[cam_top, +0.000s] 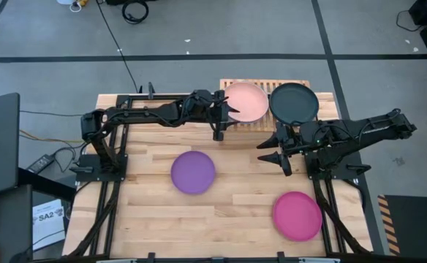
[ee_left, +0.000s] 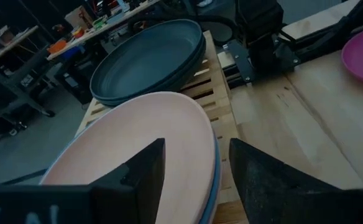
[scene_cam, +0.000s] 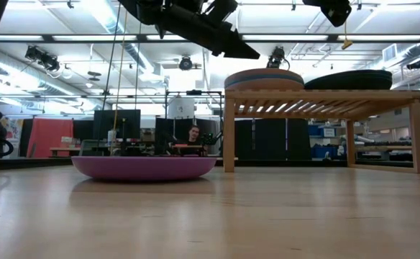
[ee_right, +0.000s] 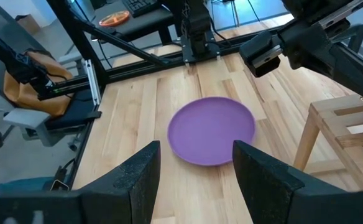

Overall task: Place and stack plates onto a shelf
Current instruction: Stack the violet plate on top of the light orange plate on the shelf

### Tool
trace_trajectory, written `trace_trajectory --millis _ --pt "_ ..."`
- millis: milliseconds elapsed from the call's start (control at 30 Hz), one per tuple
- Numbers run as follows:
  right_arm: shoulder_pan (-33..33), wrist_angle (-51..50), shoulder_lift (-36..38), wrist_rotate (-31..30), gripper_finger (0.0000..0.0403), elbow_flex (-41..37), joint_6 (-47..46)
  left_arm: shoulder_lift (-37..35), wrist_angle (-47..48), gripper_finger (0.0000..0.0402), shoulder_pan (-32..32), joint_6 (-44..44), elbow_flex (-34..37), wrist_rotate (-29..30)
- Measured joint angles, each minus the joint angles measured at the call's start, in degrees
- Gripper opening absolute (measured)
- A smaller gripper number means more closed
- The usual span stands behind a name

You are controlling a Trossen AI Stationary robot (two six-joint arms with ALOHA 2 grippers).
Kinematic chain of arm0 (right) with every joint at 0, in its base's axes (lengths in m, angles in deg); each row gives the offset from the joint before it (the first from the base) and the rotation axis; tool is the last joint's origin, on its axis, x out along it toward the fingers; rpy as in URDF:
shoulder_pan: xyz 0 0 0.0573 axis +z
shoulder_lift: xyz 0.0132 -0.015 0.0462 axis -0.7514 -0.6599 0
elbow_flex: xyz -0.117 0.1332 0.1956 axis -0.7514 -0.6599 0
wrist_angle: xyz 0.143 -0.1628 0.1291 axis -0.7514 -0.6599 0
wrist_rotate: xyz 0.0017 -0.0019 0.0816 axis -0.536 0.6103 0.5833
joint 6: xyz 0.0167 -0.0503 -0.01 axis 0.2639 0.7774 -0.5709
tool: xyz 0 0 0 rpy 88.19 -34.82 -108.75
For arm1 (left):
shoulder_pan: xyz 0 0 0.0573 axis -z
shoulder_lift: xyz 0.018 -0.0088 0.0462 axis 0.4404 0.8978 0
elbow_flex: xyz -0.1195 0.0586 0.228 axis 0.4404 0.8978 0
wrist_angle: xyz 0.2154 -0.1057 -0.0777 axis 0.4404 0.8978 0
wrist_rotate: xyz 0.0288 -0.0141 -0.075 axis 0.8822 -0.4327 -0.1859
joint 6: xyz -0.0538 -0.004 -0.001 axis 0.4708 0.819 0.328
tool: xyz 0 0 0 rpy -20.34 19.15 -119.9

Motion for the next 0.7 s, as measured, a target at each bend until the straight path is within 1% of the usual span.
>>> trace_trajectory --millis 267,700 --pt "-0.01 -1.15 0.00 0.15 0.0206 0.00 0.01 0.00 0.00 0.0185 1.91 7.37 0.00 -0.03" --pt "0.00 -1.13 -0.02 0.21 0.0206 0.00 -0.01 -2.06 1.39 0.0185 8.48 8.07 -0.04 -0.02"
